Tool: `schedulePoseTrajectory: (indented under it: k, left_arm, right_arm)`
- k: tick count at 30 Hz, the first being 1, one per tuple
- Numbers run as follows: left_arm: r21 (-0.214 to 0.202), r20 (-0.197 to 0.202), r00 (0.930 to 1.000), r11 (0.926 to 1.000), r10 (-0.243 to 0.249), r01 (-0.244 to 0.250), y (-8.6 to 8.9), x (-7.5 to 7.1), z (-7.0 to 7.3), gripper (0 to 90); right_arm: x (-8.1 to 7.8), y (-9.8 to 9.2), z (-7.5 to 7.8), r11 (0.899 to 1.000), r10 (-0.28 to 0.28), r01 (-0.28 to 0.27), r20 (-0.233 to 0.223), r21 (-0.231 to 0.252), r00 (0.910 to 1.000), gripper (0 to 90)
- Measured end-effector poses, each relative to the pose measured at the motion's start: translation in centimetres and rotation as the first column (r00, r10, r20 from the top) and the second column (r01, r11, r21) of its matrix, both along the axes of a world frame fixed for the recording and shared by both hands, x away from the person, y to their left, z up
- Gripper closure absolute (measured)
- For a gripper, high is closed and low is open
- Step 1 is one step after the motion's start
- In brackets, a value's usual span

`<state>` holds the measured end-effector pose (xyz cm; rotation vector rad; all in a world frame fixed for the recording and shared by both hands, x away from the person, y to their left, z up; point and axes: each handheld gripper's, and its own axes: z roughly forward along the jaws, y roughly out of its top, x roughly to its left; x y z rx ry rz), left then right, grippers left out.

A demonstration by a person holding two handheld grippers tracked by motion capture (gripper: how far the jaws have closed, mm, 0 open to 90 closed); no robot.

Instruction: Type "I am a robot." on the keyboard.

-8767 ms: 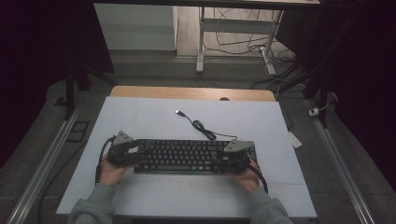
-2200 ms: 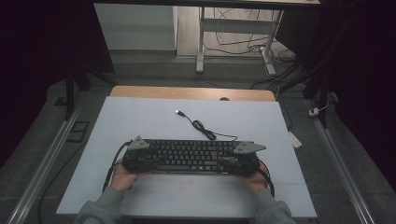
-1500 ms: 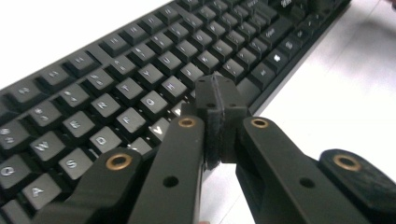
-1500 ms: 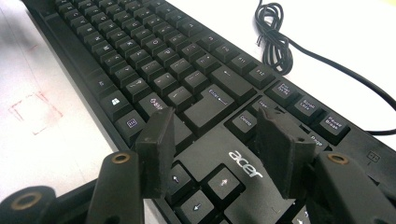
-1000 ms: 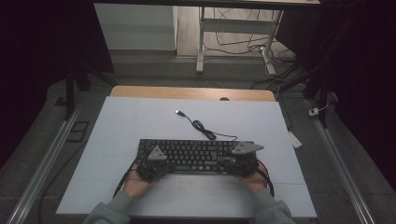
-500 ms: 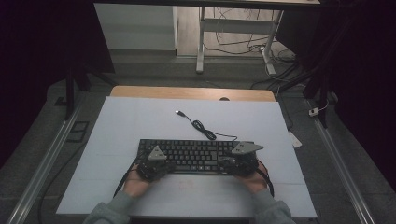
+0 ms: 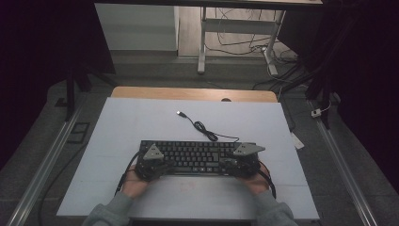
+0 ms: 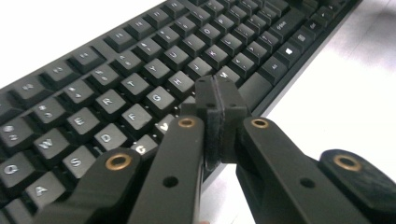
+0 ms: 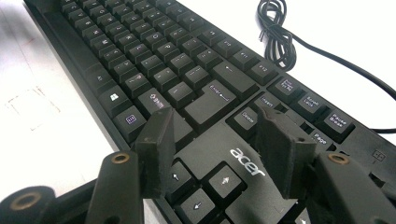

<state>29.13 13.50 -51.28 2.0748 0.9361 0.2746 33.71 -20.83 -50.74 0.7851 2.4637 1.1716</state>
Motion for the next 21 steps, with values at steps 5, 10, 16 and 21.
schedulePoseTrajectory:
  k: [5, 10, 16, 21]
  left_arm:
    - [-0.010, 0.006, 0.9997, 0.9997, 0.022, -0.022, 0.6, 0.1, 0.3, 88.4]
    - [-0.019, 0.011, 0.9992, 0.9991, 0.038, -0.038, 1.1, 0.2, 0.5, 86.6]
    - [-0.025, 0.013, 0.9988, 0.9986, 0.047, -0.046, 1.4, 0.3, 0.6, 84.4]
    - [-0.038, 0.017, 0.9977, 0.9972, 0.065, -0.064, 1.8, 0.3, 0.7, 71.7]
  right_arm:
    - [0.0, 0.0, 0.0, 1.000, 0.000, 0.000, -0.001, -0.001, 1.0000, 47.3]
    - [0.0, 0.0, 0.0, 1.000, -0.004, 0.004, -0.001, -0.006, 1.0000, 47.3]
    - [0.0, 0.0, -0.1, 1.000, -0.004, 0.004, -0.004, -0.009, 1.0000, 47.3]
    - [0.1, 0.1, -0.1, 1.000, -0.003, 0.003, -0.006, -0.004, 1.0000, 47.3]
